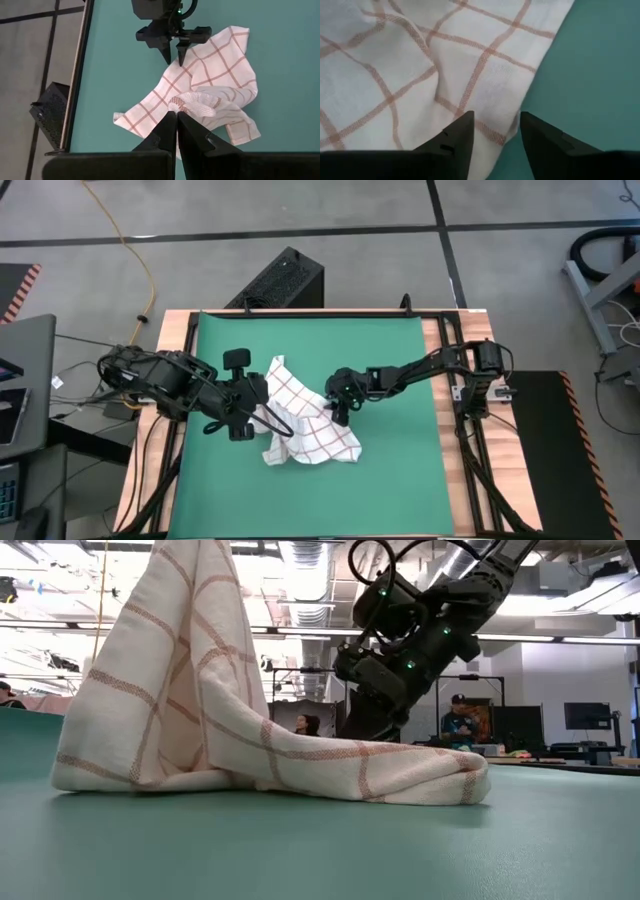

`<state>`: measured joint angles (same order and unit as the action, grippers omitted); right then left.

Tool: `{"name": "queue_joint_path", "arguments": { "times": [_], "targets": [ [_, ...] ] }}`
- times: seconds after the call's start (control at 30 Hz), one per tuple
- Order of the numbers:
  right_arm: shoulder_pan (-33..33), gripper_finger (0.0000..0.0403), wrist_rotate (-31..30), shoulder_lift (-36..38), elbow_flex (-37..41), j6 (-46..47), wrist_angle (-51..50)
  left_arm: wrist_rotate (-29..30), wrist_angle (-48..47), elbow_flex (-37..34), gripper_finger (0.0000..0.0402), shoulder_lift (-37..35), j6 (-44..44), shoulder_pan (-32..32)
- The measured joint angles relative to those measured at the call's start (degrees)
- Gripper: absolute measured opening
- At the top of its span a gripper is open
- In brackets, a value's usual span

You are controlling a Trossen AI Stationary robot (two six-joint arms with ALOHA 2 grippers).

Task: Roll towel
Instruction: Roll the white towel

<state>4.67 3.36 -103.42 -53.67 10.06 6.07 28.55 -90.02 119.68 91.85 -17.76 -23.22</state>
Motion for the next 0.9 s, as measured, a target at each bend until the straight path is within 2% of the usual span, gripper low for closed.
{"name": "queue_joint_path", "arguments": {
  "times": [0.17,0.33,0.53,0.67,0.9],
  "targets": [
    [0.8,0.0114,4.2,-1.6,-0.1,0.0,0.6,0.7,0.0,0.0,0.0,0.0,-0.1,0.0],
    [0.6,0.0019,7.6,-3.7,-1.0,0.0,0.3,0.7,0.0,0.0,0.0,0.0,-0.1,0.0],
    [0.6,0.0007,6.9,-0.5,-5.4,-0.1,-2.8,1.6,0.0,0.0,0.0,0.0,0.7,0.0],
    [1.9,0.0004,0.5,6.0,-9.5,-0.7,-7.3,7.8,0.0,0.0,0.0,-0.1,0.8,0.0],
    [4.7,0.0002,-19.9,19.8,-18.5,-8.6,-21.5,17.9,0.1,0.0,0.0,-3.6,2.8,0.7]
  ]
}}
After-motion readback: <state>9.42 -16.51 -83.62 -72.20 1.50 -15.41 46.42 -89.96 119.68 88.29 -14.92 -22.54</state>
